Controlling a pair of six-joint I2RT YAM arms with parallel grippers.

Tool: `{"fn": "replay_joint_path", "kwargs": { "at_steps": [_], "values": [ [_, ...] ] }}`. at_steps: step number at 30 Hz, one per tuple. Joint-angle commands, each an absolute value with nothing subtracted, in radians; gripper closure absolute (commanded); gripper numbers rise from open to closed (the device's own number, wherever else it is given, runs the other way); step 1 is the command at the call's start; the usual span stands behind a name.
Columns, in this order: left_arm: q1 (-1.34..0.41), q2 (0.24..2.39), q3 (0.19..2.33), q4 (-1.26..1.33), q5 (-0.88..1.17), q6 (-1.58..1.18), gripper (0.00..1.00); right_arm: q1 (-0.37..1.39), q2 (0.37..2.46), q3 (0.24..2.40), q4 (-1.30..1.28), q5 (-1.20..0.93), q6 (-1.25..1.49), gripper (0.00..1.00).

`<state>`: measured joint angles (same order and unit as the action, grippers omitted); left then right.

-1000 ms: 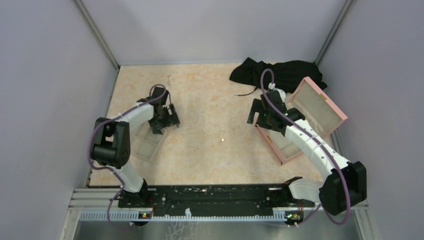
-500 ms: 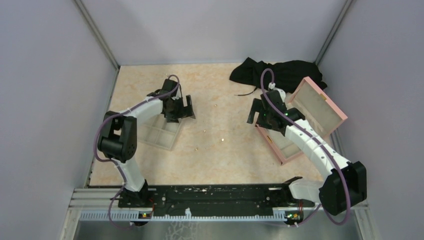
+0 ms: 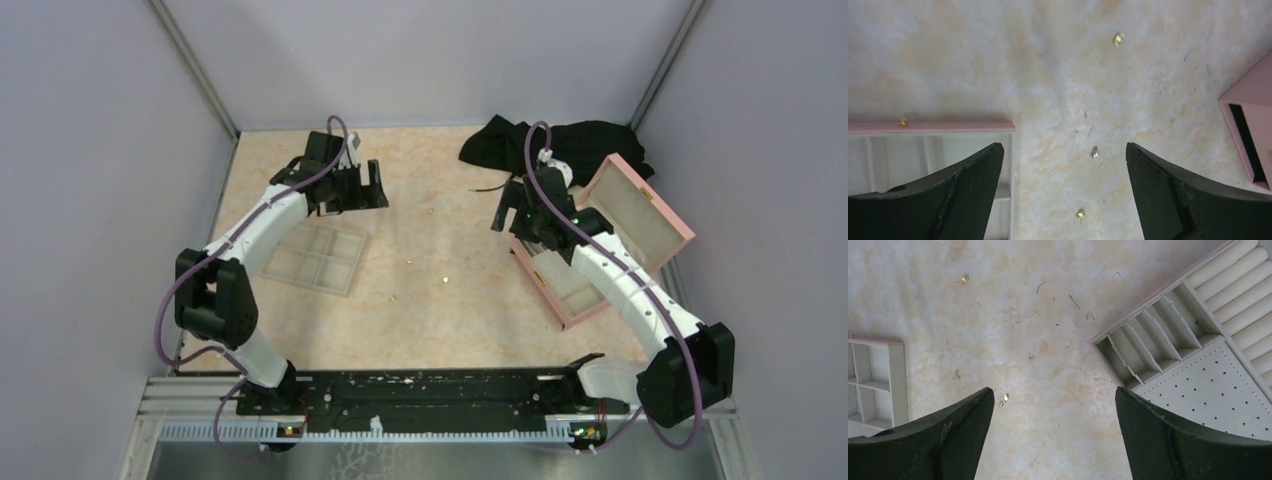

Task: Organize the mixed jewelry

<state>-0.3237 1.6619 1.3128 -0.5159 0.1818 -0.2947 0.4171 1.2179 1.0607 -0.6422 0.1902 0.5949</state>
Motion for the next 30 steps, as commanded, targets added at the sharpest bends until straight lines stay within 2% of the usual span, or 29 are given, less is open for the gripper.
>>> {"fn": "replay_joint_path", "kwargs": {
  "at_steps": [1,5,7,16,20,22,25,30],
  "values": [
    [-0.305,1.665,1.437,-0.521,0.025,-0.277,0.02,0.423,1.245,1.124,-0.576,0.186,0.586,0.1],
    [-0.228,1.772,1.549,-0.522,0.058,-0.306,0.02,0.423,1.279,1.15,-0.559,0.165,0.595,0.11],
    [-0.179,1.834,1.595,-0.497,0.074,-0.314,0.06,0.423,1.29,1.157,-0.543,0.15,0.597,0.11],
    [-0.149,2.272,2.042,-0.579,-0.148,-0.272,0.1,0.423,1.328,1.202,-0.56,0.156,0.584,0.13],
    [-0.149,2.392,2.147,-0.534,-0.229,-0.261,0.12,0.423,1.355,1.226,-0.623,0.171,0.551,0.13],
    [-0.149,2.418,2.154,-0.499,-0.254,-0.255,0.16,0.423,1.366,1.243,-0.655,0.187,0.547,0.13],
    [-0.151,2.453,2.164,-0.482,-0.259,-0.243,0.28,0.423,1.366,1.252,-0.672,0.207,0.561,0.13],
    [-0.167,2.494,2.168,-0.472,-0.288,-0.21,0.39,0.423,1.358,1.232,-0.649,0.205,0.602,0.13]
  ]
}}
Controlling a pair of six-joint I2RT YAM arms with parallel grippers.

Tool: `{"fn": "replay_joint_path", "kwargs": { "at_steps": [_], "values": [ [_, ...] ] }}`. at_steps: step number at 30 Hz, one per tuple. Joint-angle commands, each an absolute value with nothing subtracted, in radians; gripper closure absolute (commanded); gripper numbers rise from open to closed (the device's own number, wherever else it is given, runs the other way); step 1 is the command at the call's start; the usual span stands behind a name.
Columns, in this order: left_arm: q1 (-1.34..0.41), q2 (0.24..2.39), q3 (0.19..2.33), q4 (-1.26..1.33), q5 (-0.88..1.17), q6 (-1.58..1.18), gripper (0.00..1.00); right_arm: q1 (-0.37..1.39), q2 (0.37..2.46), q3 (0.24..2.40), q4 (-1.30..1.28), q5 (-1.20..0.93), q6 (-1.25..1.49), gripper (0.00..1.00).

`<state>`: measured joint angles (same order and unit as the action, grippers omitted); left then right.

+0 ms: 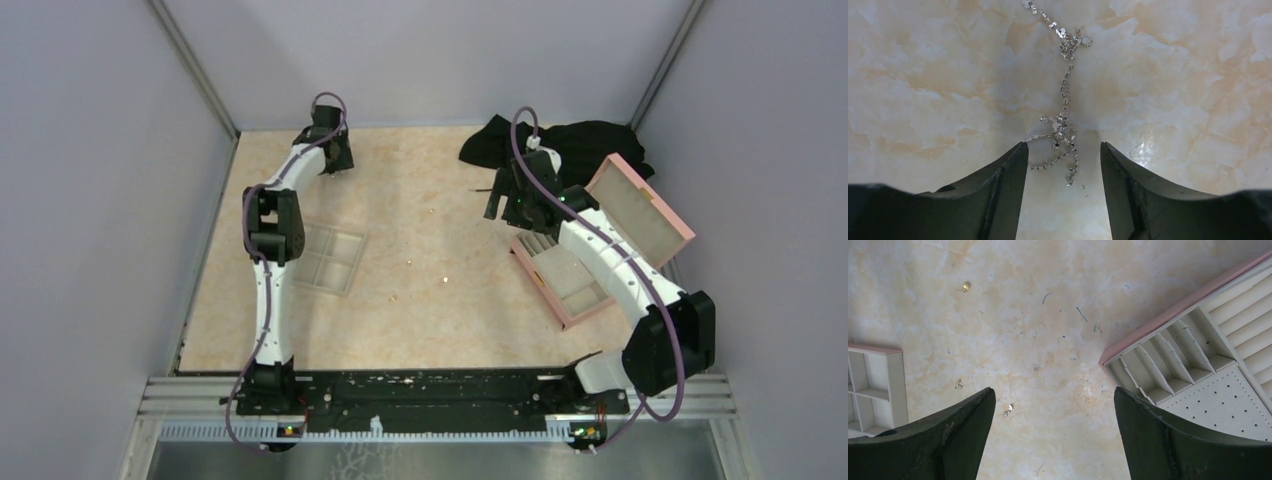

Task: Organize the mixed jewelry

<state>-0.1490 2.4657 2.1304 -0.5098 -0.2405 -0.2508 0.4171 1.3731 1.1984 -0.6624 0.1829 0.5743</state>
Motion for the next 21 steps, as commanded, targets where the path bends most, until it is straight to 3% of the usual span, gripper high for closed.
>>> {"fn": "replay_joint_path", "kwargs": {
  "at_steps": [1,11,16,21],
  "values": [
    [-0.169,2.5,2.168,-0.467,-0.298,-0.206,0.41,0.423,1.36,1.232,-0.648,0.202,0.606,0.13],
    [-0.173,2.531,2.194,-0.448,-0.297,-0.192,0.69,0.423,1.364,1.236,-0.658,0.213,0.606,0.13],
    [-0.173,2.496,2.194,-0.477,-0.267,-0.177,1.0,0.424,1.362,1.234,-0.658,0.212,0.611,0.13],
    [-0.176,2.366,2.147,-0.513,-0.26,-0.161,1.0,0.425,1.349,1.235,-0.658,0.224,0.605,0.14]
  ]
}}
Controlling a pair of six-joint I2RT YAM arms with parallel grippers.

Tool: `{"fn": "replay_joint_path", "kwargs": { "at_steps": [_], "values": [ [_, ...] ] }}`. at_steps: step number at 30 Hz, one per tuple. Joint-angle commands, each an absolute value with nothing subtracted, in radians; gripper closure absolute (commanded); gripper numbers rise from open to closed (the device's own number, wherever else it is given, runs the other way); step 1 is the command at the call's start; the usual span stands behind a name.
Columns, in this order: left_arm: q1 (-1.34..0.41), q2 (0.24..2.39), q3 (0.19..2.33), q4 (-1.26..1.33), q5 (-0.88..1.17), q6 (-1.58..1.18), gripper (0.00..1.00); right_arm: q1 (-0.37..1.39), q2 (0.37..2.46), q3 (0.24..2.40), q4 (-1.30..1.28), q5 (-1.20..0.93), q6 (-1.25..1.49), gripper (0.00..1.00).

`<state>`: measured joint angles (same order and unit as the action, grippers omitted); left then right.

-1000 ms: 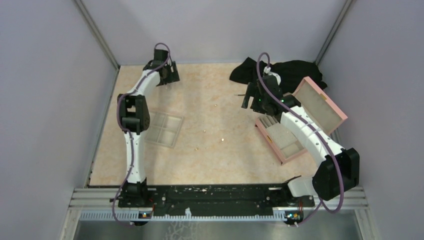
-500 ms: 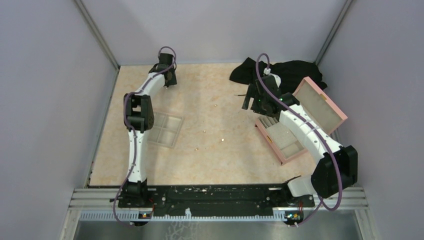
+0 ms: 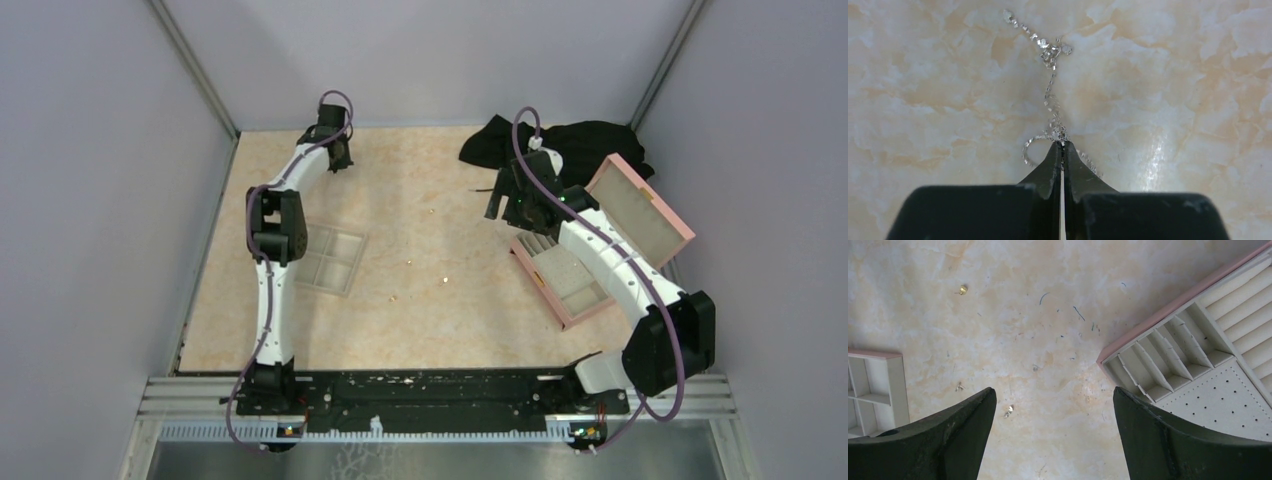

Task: Organize the mixed jewelry

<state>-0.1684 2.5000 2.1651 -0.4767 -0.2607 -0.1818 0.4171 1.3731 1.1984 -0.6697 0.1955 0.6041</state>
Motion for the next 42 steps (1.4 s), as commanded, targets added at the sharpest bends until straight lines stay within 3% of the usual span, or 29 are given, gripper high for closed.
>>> {"fn": "replay_joint_path", "kwargs": {
  "at_steps": [1,14,20,27,42],
  "values": [
    [-0.176,2.332,2.132,-0.527,-0.288,-0.163,1.0,0.425,1.345,1.238,-0.66,0.232,0.603,0.14],
    [-0.192,1.84,1.803,-0.566,-0.042,-0.126,1.0,0.423,1.321,1.239,-0.592,0.211,0.601,0.14],
    [-0.209,1.666,1.729,-0.62,-0.02,-0.139,1.0,0.423,1.32,1.233,-0.564,0.171,0.601,0.14],
    [-0.209,1.5,1.649,-0.651,-0.054,-0.18,1.0,0.423,1.321,1.211,-0.548,0.149,0.579,0.14],
    [-0.196,1.243,1.371,-0.745,-0.358,-0.247,1.0,0.423,1.334,1.185,-0.518,0.105,0.556,0.14]
  ]
}}
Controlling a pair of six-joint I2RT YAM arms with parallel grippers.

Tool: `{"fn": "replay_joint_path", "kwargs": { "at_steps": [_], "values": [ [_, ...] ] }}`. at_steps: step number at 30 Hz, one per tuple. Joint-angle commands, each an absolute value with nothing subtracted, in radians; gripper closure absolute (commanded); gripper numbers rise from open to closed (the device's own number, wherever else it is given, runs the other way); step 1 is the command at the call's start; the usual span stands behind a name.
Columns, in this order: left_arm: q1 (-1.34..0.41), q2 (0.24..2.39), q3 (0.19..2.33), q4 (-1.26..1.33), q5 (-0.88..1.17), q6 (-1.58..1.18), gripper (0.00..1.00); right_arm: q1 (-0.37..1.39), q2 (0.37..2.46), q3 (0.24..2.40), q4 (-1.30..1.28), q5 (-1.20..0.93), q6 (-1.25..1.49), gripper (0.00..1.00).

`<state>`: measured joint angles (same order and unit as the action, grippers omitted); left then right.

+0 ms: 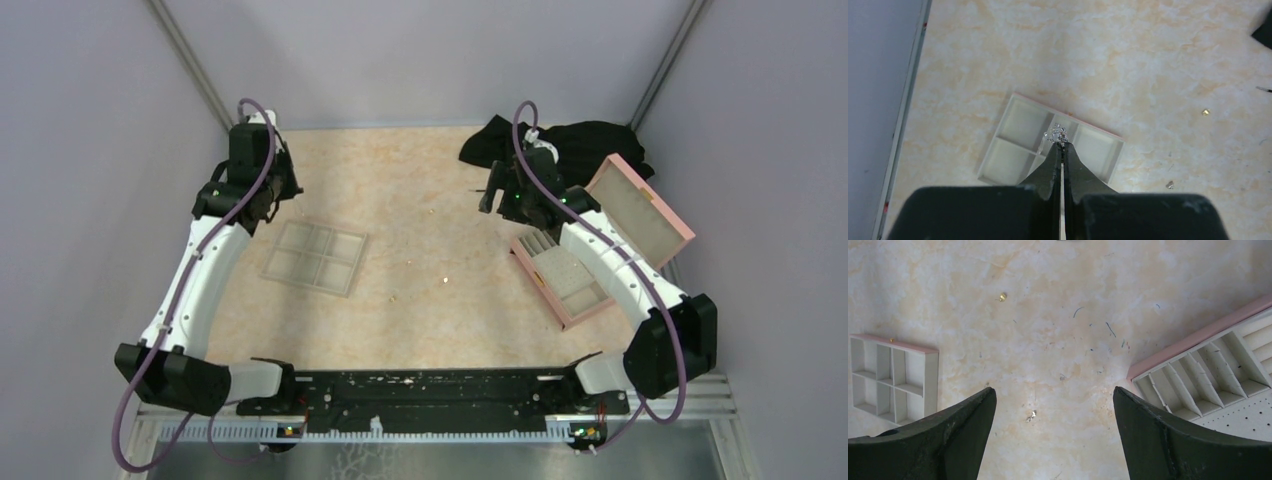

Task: Organize the mixed jewelry

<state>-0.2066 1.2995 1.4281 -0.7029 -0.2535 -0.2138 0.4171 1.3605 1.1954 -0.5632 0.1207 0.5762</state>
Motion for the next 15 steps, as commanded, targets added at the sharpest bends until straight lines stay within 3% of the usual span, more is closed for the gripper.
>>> {"fn": "replay_joint_path", "kwargs": {
  "at_steps": [1,15],
  "values": [
    [-0.192,1.233,1.353,-0.744,-0.367,-0.252,1.0,0.423,1.335,1.184,-0.517,0.103,0.555,0.14],
    [-0.134,1.19,1.198,-0.66,-0.39,-0.296,1.0,0.423,1.388,1.194,-0.522,0.064,0.541,0.14]
  ]
}}
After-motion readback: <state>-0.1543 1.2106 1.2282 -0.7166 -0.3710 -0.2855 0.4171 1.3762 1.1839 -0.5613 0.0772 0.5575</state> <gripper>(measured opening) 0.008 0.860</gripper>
